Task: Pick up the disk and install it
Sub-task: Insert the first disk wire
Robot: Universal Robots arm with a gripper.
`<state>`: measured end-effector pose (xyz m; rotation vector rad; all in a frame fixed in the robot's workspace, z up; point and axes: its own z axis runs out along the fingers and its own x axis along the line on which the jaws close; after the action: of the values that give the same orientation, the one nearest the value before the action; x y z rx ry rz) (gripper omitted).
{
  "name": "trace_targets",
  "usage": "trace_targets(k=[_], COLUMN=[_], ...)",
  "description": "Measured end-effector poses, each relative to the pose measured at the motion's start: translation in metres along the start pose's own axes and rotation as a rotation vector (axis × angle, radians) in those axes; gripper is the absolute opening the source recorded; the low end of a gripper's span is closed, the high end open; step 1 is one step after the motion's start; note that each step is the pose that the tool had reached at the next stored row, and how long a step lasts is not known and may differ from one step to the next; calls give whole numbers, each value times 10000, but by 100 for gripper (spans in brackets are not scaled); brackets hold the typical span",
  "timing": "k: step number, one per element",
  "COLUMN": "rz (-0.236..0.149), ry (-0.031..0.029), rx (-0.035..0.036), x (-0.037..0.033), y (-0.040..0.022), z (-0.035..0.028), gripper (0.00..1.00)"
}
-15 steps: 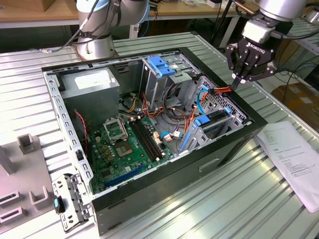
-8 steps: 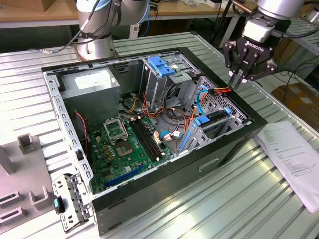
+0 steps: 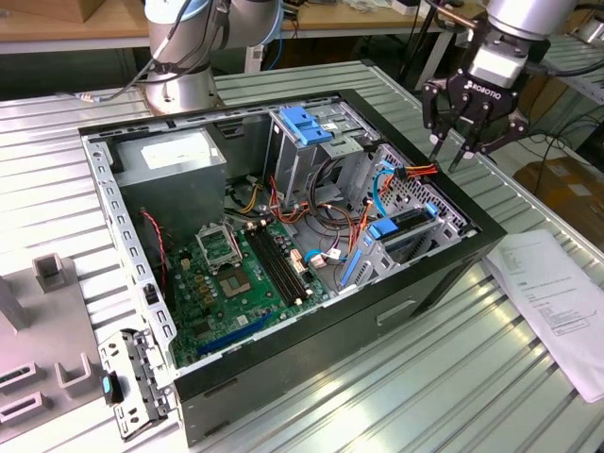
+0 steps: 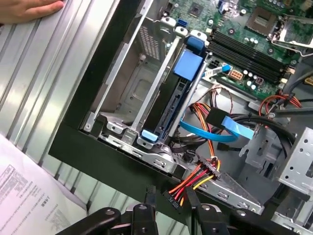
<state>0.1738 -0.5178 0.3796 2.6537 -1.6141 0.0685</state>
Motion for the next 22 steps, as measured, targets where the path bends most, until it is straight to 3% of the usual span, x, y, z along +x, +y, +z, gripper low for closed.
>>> trace_targets(k=[5,8,12,15,22], rz=[-1224,-2181,-3014,-4027,-5447], ry=[9,15,21,27,36], rx=[68,122,168,225,304], x=[-1,-2,-3,-4,-7], y=[0,1,1,0,0], z=[21,41,53,73,112], gripper=[36,36,36,36,36])
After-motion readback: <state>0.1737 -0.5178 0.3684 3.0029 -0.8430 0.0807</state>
